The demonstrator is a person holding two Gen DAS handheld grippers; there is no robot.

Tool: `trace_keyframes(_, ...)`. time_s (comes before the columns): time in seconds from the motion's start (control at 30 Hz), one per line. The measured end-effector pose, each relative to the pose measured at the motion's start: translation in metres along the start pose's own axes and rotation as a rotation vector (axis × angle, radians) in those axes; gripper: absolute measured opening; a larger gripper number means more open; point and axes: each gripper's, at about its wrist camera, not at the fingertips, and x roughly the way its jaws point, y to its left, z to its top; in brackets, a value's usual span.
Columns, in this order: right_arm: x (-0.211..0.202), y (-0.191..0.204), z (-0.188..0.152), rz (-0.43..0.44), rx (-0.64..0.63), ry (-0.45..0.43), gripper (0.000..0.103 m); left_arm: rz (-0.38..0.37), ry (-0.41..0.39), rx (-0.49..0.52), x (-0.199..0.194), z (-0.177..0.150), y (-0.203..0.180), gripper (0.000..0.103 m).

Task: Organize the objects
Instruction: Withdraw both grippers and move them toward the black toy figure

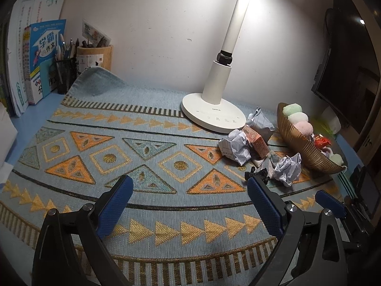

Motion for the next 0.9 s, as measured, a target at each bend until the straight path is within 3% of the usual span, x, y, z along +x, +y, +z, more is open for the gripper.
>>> trace_keyframes(0.6, -0.003, -0.004, -0.001, -0.033, 0.025, -0.008, 0.088, -0.017, -0.001, -0.012, -0.001, 0.000, 0.001, 0.097)
trace_keyframes(0.77, -0.006, -0.016, -0.001, -0.037, 0.070, -0.019, 0.088, -0.012, -0.004, -0.030, -0.002, 0.001, 0.006, 0.097)
trace_keyframes(0.9, -0.009, -0.041, 0.000, 0.024, 0.189, -0.032, 0.088, -0.013, 0.013, -0.017, 0.001, 0.001, 0.004, 0.097)
